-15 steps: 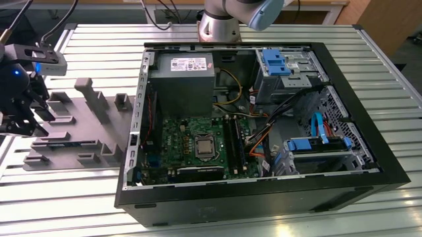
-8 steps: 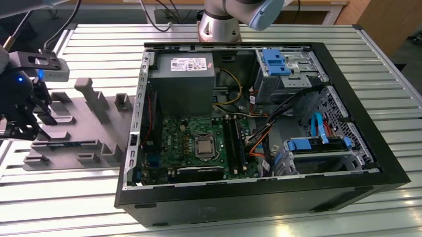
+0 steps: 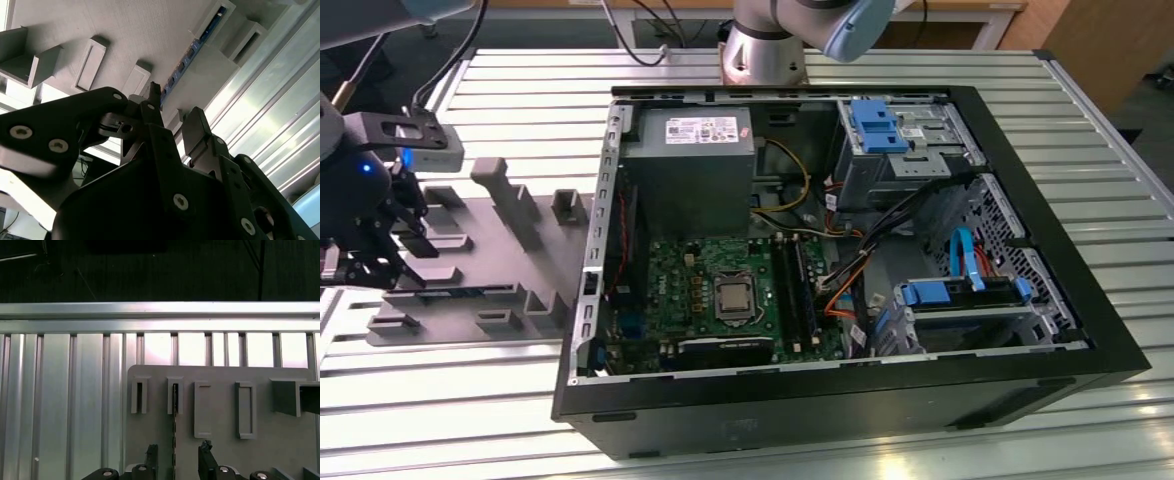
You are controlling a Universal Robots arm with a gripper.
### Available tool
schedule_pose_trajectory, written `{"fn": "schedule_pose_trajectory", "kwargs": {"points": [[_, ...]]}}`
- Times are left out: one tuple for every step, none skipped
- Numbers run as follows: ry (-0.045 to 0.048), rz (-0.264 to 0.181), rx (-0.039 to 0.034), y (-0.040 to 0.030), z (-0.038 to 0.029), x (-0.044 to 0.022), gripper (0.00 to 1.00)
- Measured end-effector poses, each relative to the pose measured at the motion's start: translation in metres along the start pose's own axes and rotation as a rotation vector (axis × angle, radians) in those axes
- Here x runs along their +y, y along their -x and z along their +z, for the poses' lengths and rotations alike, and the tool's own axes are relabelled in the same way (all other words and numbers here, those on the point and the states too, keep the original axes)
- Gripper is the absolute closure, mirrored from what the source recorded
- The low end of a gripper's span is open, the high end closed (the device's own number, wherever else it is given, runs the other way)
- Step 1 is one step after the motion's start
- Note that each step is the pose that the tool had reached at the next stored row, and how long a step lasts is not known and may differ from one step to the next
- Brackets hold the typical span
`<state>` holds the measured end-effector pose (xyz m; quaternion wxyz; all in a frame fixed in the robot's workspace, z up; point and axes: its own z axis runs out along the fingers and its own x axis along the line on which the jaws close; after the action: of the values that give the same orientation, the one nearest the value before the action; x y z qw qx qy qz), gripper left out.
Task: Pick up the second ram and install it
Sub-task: 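Pick up the second ram and move it above second insertion slot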
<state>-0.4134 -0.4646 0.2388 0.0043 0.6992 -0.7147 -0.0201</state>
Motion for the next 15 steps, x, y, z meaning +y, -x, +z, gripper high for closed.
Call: {"fn": "schedule_pose_trajectory", "kwargs": {"points": [[-0.0001,0.000,-0.0001,0.0000,0.0002,0.0000,0.55],[-0.0006,0.000,-0.0005,0.0000,0.0011,-0.0001,0.55],[-0.0004,0.000,-0.0003,0.0000,0.0022,-0.0001,0.55],[-0.0002,0.000,-0.0002,-0.0001,0.0035,-0.0002,0.55],[-0.0003,0.000,-0.0003,-0.0001,0.0051,-0.0002,0.55],[-0.0002,0.000,-0.0002,-0.0001,0.0064,-0.0003,0.55],[-0.0002,0.000,-0.0002,-0.0001,0.0079,-0.0003,0.55],[-0.0002,0.000,-0.0002,-0.0002,0.0094,-0.0003,0.55],[-0.0002,0.000,-0.0002,-0.0002,0.0111,-0.0004,0.55],[-0.0002,0.000,-0.0002,-0.0003,0.0127,-0.0005,0.55],[-0.0003,0.000,-0.0002,-0.0003,0.0142,-0.0005,0.55],[-0.0002,0.000,-0.0001,-0.0003,0.0145,-0.0005,0.55],[-0.0001,0.000,0.0000,-0.0003,0.0145,-0.0005,0.55],[-0.0001,0.000,0.0000,-0.0003,0.0145,-0.0005,0.55],[-0.0002,0.000,-0.0001,-0.0003,0.0145,-0.0005,0.55]]}}
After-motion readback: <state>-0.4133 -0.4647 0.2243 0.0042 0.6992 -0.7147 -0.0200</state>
